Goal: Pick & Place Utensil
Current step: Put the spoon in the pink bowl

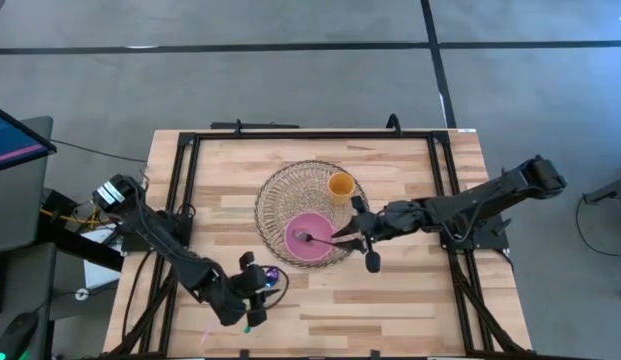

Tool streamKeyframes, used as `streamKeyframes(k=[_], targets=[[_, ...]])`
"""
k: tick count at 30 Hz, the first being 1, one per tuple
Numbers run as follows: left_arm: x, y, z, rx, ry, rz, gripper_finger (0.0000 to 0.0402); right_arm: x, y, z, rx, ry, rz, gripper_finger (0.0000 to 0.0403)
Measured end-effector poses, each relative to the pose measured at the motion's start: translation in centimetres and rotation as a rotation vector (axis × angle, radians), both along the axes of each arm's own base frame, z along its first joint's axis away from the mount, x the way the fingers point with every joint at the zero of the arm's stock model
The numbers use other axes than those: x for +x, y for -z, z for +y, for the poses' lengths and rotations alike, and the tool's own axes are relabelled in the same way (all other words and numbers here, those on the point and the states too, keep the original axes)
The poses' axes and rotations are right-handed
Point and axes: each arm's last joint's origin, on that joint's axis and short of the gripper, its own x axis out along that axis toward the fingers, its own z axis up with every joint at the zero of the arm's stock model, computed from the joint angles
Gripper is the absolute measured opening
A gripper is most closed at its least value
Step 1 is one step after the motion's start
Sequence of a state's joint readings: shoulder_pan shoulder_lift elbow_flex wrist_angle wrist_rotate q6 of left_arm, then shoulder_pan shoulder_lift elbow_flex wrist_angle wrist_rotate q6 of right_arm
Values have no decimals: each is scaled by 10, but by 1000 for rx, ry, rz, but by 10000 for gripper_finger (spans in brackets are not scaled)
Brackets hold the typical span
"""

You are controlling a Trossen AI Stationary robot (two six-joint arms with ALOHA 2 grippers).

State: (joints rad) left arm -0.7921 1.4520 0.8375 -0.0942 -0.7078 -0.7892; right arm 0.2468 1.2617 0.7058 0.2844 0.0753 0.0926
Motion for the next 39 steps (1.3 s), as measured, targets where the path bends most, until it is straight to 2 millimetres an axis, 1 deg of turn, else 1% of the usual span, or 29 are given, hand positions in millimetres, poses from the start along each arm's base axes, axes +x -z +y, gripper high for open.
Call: streamKeyframes(k=[3, 7, 12, 17, 23, 28, 30, 32, 37, 39], targets=[[-4, 14, -5, -48, -18, 78, 125, -2, -2, 0, 34, 8, -8, 87], [-8, 28, -10, -115, -43, 165, 124, -2, 0, 3, 35, -1, 5, 87], [-14, 36, -13, -153, -31, 251, 124, -2, 1, 6, 32, -13, 6, 87], [-17, 40, -15, -170, -59, 269, 124, -1, 1, 6, 31, -12, 2, 87], [-13, 59, -20, -153, -91, 297, 124, -1, 1, 6, 32, -12, 0, 87], [-11, 64, -21, -131, -102, 292, 122, -1, 1, 6, 31, -12, 1, 87], [-12, 61, -20, -133, -102, 285, 114, -1, 1, 6, 31, -12, 1, 87], [-13, 59, -19, -142, -95, 289, 97, -1, 1, 6, 31, -12, 1, 87], [-14, 52, -18, -142, -68, 287, 22, -1, 1, 6, 31, -13, 1, 87], [-14, 50, -17, -147, -68, 276, 11, -1, 1, 6, 31, -13, 1, 87]])
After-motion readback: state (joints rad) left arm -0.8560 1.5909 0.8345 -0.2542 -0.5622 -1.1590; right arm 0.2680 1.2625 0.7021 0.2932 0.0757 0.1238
